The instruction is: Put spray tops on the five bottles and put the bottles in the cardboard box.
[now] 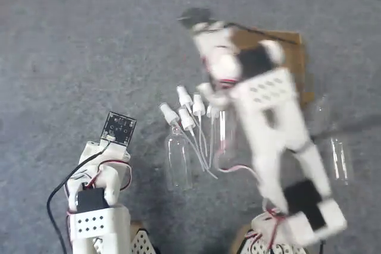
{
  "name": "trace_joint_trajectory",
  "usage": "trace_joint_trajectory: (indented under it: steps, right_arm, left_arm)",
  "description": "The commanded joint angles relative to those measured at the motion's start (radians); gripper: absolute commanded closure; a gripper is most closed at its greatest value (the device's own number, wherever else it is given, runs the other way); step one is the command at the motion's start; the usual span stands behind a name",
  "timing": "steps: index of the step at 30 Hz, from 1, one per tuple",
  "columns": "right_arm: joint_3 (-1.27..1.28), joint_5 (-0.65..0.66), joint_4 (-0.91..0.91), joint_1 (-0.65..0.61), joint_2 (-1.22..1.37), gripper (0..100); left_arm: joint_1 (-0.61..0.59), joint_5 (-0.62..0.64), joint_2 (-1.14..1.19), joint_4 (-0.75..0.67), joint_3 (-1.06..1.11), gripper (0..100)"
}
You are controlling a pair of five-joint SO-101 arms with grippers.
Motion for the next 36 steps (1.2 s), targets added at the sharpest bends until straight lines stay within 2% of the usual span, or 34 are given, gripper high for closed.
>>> trace_joint_trajectory:
  steps: [1, 8, 11, 15, 21, 28, 36]
  right_arm:
    - [0.104, 0.104, 0.038, 0.245, -0.234, 88.0]
    - [0.259, 0.298, 0.001, 0.633, -0.251, 87.5]
    - [0.325, 0.359, -0.088, 0.779, -0.220, 87.4]
    - [0.422, 0.400, -0.231, 0.912, -0.153, 86.5]
    - [0.497, 0.420, -0.377, 0.984, -0.038, 77.1]
    - [0.535, 0.413, -0.518, 0.983, 0.136, 77.7]
    - [0.537, 0.419, -0.558, 0.987, 0.259, 83.3]
  left_arm:
    - [-0.003, -0.012, -0.020, 0.005, -0.007, 99]
    - [-0.003, -0.012, -0.020, 0.005, -0.007, 99]
    - [-0.003, -0.012, -0.020, 0.005, -0.007, 99]
    - [-0.003, -0.012, -0.020, 0.005, -0.007, 99]
    - [-0.003, -0.012, -0.020, 0.005, -0.007, 99]
    - [-0.003, -0.012, -0.020, 0.005, -0.007, 99]
    - [-0.003, -0.012, -0.020, 0.003, -0.007, 99]
